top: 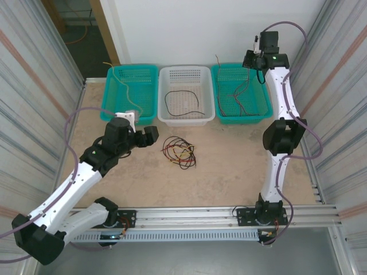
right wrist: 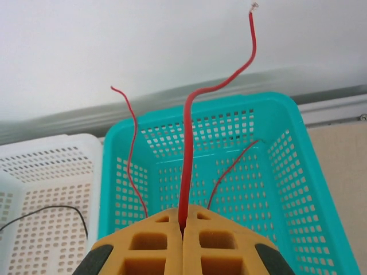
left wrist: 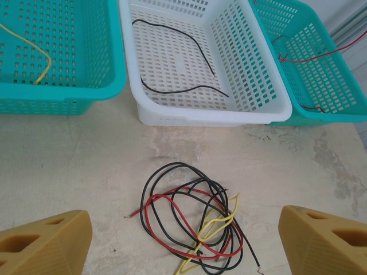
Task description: Untangle the cables
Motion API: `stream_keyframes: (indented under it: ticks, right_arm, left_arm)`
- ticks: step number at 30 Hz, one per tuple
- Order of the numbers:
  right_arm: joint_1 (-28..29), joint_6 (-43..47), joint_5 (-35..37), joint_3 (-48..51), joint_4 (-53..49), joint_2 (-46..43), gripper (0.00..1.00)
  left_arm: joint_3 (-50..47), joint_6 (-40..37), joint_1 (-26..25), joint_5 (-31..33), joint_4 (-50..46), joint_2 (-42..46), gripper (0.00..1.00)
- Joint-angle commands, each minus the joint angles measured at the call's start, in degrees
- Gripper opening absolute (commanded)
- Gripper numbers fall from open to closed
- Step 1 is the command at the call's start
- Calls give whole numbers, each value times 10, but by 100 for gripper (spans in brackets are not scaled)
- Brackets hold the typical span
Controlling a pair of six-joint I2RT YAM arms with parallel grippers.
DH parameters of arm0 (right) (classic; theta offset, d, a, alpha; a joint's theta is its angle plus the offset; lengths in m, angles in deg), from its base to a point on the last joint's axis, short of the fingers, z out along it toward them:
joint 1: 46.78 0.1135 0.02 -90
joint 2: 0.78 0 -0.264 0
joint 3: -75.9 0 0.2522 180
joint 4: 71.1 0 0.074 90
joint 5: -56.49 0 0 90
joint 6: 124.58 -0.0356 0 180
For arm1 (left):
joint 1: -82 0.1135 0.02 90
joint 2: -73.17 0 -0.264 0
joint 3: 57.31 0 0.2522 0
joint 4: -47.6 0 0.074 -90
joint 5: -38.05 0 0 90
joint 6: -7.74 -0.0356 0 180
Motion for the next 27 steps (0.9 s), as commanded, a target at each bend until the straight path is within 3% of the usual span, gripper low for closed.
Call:
stream_keyframes:
  ticks: [1, 8, 13, 17, 18, 22, 27]
  right_arm:
    - [6, 8, 3, 80, 36, -20, 0]
    - [6, -4, -21, 208, 67, -33, 0]
    - [3, -10, -21, 225, 34, -23, 1]
    - [-1, -18, -23, 248, 37, -48, 35]
    - [-2, -19, -21, 252, 41, -58, 39]
    - [2, -24, -3, 244, 29, -90, 43]
    - [33, -21, 36, 250, 11, -159, 51]
  left_arm:
    - [-6, 6, 2, 6, 18, 10, 84]
    - [-11, 10, 2, 1, 9, 12, 82]
    - [-17, 14, 2, -12, 12, -1, 83]
    - [-13, 16, 2, -22, 8, -19, 90]
    - [-13, 17, 1, -23, 8, -22, 91]
    - [-13, 17, 1, -22, 5, -34, 92]
    - [-19, 22, -3, -38, 9, -67, 82]
